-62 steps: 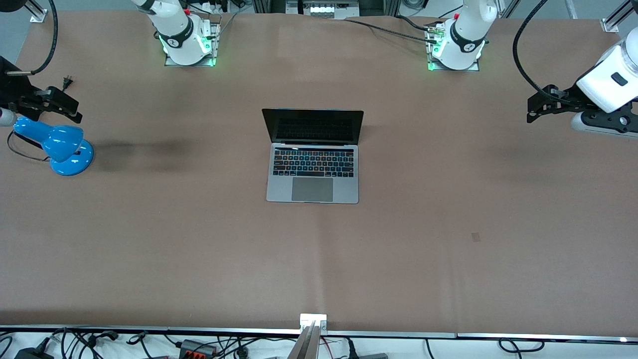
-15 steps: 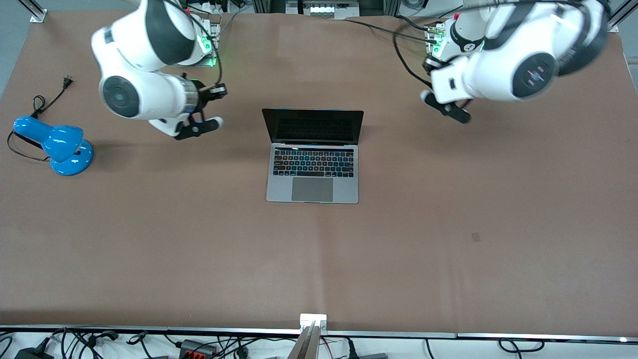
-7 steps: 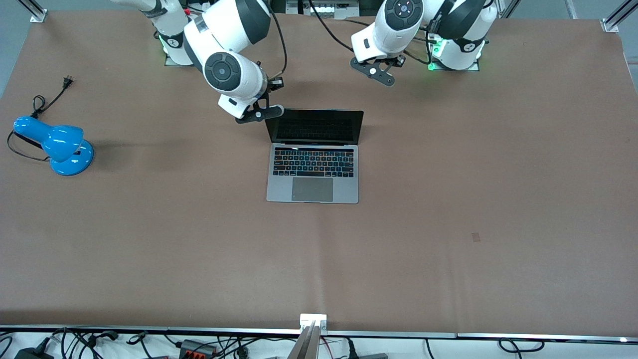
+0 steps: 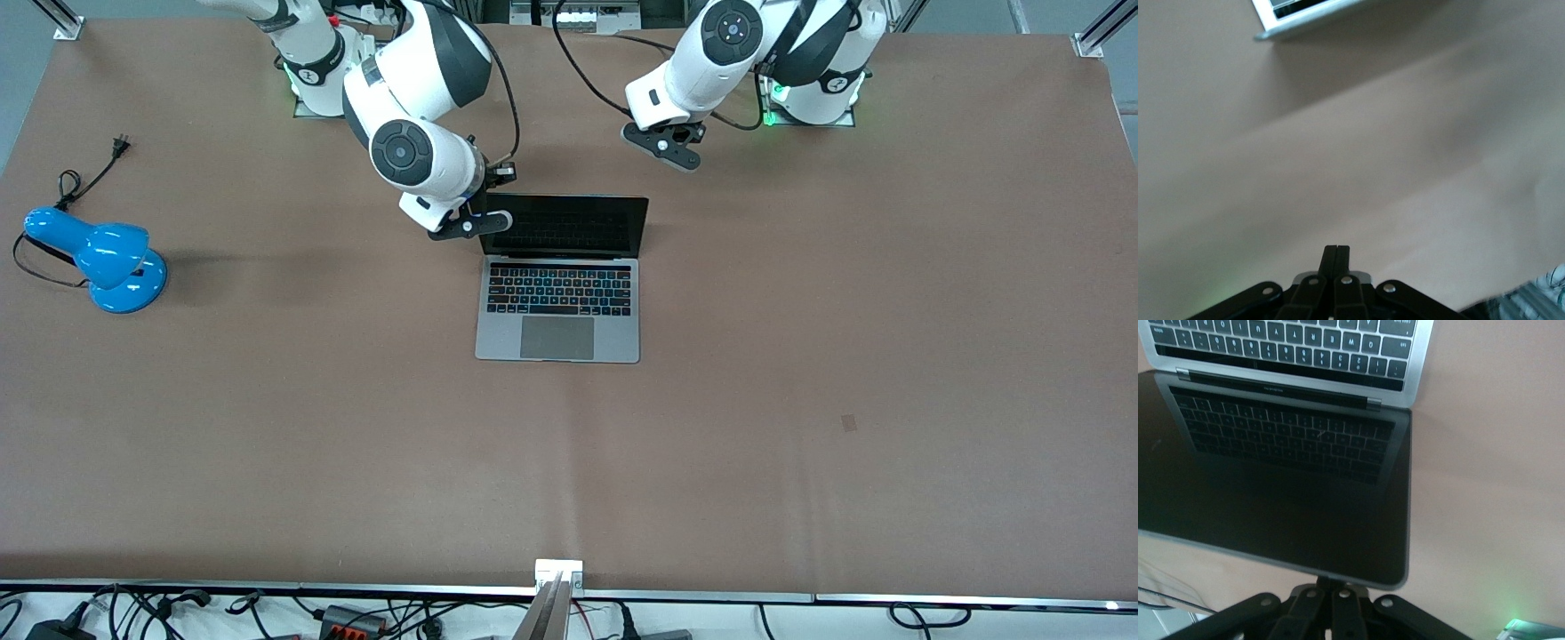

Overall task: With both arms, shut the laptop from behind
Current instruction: 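Push the screen down with both grippers toward the keyboard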

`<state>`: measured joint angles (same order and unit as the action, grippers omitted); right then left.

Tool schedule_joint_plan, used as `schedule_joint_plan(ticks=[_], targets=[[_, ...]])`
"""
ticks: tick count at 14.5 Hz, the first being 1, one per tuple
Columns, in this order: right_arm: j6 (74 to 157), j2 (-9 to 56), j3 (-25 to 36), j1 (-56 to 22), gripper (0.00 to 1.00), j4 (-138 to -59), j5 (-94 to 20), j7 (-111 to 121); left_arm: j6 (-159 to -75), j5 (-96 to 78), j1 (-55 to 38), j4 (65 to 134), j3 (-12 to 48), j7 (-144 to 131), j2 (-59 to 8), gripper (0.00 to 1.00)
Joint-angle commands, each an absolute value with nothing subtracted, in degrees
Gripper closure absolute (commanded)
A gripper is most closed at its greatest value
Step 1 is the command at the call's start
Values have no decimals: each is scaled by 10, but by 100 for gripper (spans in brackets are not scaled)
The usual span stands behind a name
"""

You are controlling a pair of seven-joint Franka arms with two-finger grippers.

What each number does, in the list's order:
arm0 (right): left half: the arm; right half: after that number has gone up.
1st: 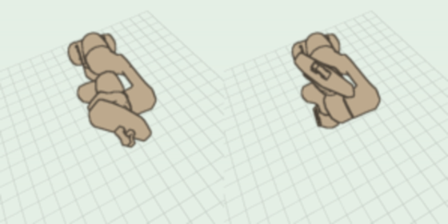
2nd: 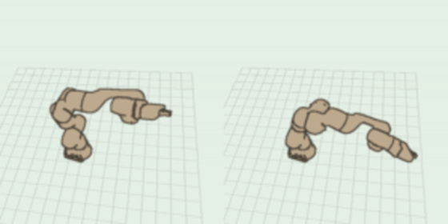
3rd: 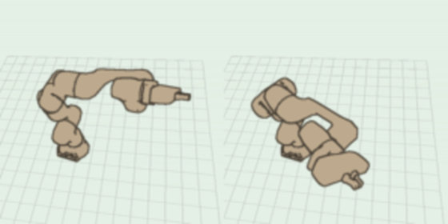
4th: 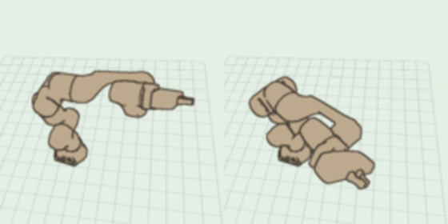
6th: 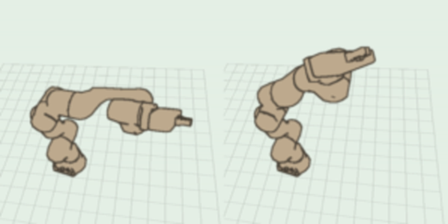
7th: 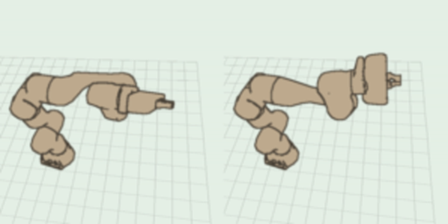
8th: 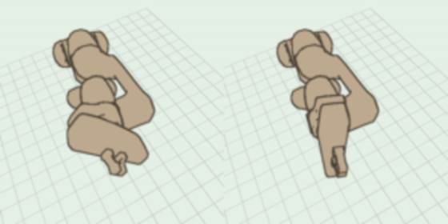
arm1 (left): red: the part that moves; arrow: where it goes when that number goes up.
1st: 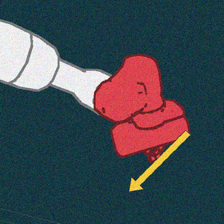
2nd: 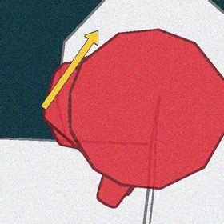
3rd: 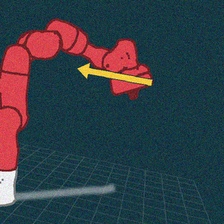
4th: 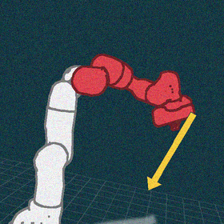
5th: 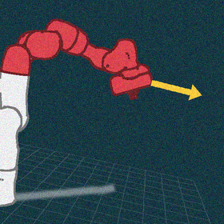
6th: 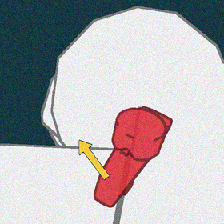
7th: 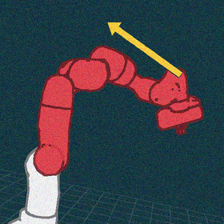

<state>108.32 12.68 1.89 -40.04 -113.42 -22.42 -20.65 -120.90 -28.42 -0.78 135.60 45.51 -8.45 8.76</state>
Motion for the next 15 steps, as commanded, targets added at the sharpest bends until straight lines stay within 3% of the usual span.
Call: schedule_joint_plan(ticks=[1, 11, 15], targets=[[1091, 142, 24, -396, 100, -1115, -238, -208, -1286, -306, -5, 1375, 473, -76, 84, 99], [1090, 212, 28, -367, 100, -1009, -237, -207, -1544, -306, 2, 1369, 471, -20, -77, 99], [1090, 237, 29, -356, 100, -973, -236, -207, -1634, -305, 14, 1335, 468, 32, -155, 99]])
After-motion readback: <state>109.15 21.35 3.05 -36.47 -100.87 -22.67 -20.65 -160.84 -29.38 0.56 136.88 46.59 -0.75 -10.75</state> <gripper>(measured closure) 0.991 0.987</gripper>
